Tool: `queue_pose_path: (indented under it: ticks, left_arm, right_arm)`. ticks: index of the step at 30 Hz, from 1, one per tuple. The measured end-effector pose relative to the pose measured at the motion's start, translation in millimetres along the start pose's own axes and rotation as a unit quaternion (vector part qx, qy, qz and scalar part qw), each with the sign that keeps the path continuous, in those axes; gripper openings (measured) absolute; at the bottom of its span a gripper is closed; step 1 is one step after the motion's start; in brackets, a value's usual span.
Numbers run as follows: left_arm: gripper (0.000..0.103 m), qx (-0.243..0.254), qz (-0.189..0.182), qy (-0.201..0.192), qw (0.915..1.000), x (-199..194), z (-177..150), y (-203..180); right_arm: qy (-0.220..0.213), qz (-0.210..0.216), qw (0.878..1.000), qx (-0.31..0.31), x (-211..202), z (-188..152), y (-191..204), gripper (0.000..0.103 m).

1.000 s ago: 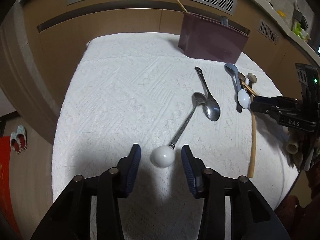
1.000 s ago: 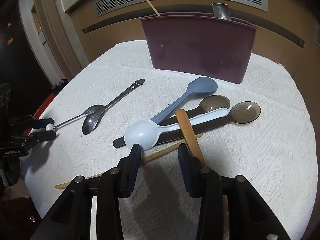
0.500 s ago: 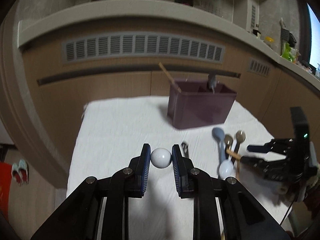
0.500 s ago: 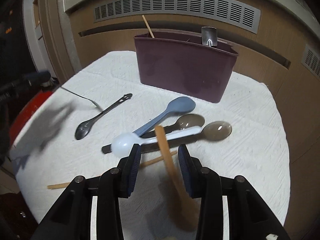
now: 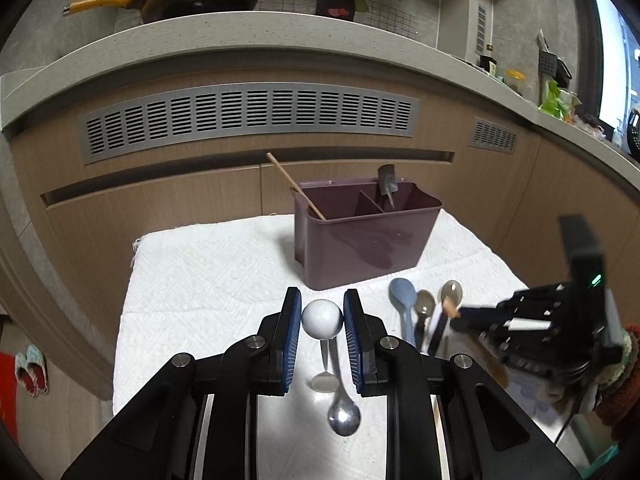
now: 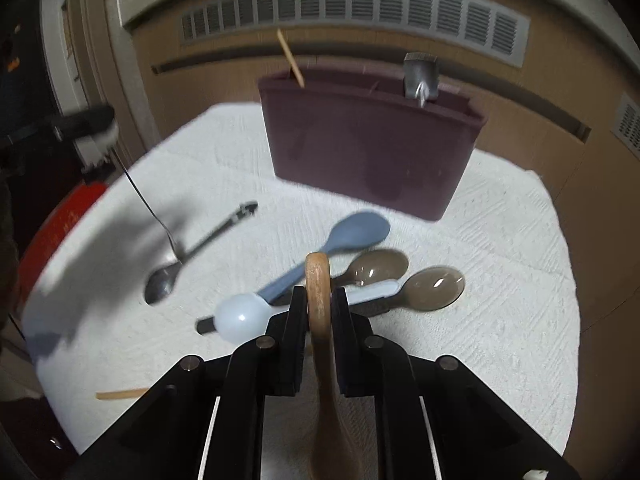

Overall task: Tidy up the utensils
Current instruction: 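Grasp the wooden spoon by its handle with the right tool, then carry both spoons to the caddy and release them inside with both tools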

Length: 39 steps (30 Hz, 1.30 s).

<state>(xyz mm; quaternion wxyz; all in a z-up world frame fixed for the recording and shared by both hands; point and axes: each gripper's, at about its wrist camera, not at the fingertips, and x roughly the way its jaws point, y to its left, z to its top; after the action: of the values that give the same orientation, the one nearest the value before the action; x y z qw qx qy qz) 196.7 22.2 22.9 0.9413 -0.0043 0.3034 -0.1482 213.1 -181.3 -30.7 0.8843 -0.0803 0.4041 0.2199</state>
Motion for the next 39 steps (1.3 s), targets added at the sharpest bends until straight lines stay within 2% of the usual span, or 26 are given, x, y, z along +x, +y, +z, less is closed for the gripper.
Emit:
queue_pose_path:
  ticks: [5, 15, 19, 22, 28, 30, 35, 39]
  left_arm:
    - [0.022, 0.007, -0.004, -0.006, 1.0000, -9, 3, -11]
    - [0.022, 0.019, -0.014, -0.019, 0.9995, -25, 14, -29]
    - [0.022, 0.018, -0.023, -0.032, 0.9991, -32, 28, -33]
    - [0.022, 0.017, -0.037, -0.056, 0.9976, -42, 57, -36]
    - [0.022, -0.001, -0.064, -0.137, 0.9884, -57, 138, -31]
    - [0.022, -0.005, -0.065, -0.153, 0.9862, -47, 156, -29]
    - [0.022, -0.031, -0.085, -0.151, 0.9844, 6, 176, -16]
    - [0.022, -0.039, -0.077, -0.128, 0.9880, 58, 173, -7]
  right_arm:
    - [-0.054, -0.005, 0.999, 0.002, -36, 11, 3, 0.011]
    - [-0.086, 0.002, 0.996, 0.022, -56, 18, -4, 0.011]
    - [-0.108, 0.002, 0.994, 0.023, -70, 27, -3, 0.011]
    - [-0.137, -0.002, 0.990, 0.017, -88, 49, -5, 0.011]
    - [-0.229, -0.036, 0.973, 0.004, -138, 122, -18, 0.011]
    - [-0.241, -0.052, 0.969, 0.004, -137, 139, -25, 0.011]
    - [-0.236, -0.066, 0.969, 0.012, -97, 160, -47, 0.011]
    - [-0.200, -0.061, 0.978, 0.028, -54, 164, -62, 0.011]
